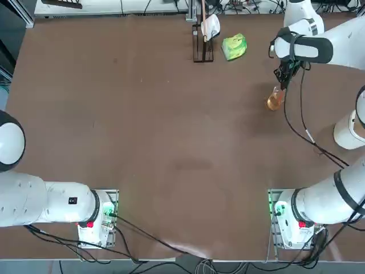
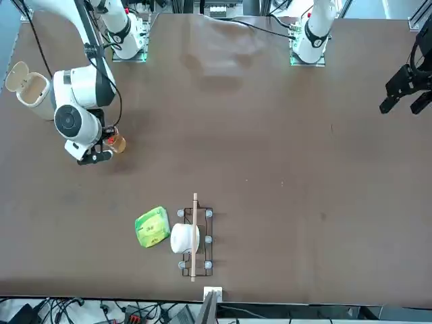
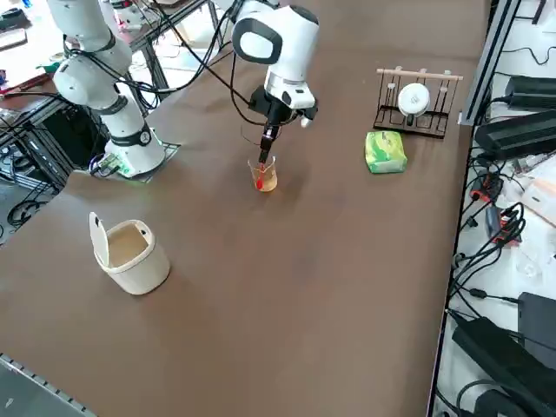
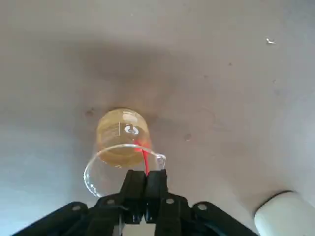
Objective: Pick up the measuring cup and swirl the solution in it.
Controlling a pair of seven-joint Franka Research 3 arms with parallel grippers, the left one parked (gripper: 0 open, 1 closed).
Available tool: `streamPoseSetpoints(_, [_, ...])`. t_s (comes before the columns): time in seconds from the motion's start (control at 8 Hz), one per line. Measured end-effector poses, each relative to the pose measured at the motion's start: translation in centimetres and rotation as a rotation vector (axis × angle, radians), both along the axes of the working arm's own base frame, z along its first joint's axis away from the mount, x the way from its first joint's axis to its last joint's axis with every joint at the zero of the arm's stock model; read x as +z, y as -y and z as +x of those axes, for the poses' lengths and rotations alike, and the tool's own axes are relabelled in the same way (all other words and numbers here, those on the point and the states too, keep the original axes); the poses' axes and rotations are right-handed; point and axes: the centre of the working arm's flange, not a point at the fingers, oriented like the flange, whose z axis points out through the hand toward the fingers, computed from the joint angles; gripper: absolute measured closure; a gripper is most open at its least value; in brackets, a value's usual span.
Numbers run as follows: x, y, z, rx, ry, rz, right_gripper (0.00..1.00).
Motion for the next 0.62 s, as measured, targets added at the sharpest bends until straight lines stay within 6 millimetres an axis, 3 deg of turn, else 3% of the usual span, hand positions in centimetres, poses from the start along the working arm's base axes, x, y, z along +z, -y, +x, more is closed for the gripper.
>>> streamPoseSetpoints(0.25, [0.5, -0.1, 0.8, -0.027, 0.021, 0.013, 0.97])
streamPoseSetpoints(0.62, [-0.3, -1.4, 1.2, -0.121, 0.031, 0.059, 0.97])
